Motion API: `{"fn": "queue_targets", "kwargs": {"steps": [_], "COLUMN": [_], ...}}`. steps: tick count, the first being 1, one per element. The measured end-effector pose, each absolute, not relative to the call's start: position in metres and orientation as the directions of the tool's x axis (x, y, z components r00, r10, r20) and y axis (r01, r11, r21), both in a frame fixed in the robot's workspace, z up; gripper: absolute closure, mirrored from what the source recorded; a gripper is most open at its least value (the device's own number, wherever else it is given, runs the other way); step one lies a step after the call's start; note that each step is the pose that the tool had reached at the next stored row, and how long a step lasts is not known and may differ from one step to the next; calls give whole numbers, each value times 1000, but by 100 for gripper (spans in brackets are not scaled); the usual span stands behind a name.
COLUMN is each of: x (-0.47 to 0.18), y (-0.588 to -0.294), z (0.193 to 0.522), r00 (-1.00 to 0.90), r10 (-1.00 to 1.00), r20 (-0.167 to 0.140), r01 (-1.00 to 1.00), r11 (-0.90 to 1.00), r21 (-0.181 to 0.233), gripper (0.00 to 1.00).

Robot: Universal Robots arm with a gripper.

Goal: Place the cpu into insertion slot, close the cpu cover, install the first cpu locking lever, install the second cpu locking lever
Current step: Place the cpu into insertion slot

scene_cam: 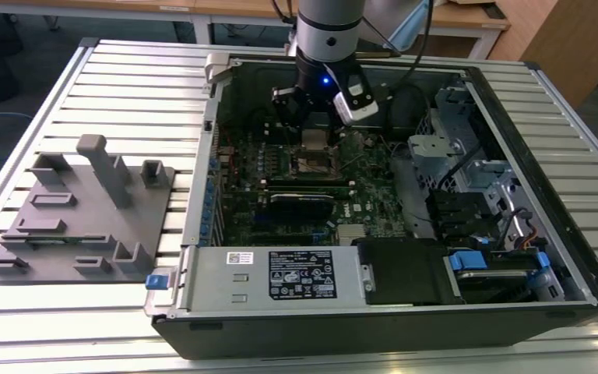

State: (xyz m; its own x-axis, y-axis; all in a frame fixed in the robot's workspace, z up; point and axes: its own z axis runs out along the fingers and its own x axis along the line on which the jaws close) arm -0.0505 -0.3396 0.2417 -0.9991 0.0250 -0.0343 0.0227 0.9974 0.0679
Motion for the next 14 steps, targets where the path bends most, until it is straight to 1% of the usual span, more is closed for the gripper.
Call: {"fn": "queue_targets", "kwargs": {"steps": [6,14], "x": [-51,-51], "y": [-340,-340], "z": [242,241], "r00": [-999,-983], "r10": [42,178], "r20": [-34,-34], "r01": [40,175], "r11": [997,982], "r21": [68,68], "gripper": [46,46]}}
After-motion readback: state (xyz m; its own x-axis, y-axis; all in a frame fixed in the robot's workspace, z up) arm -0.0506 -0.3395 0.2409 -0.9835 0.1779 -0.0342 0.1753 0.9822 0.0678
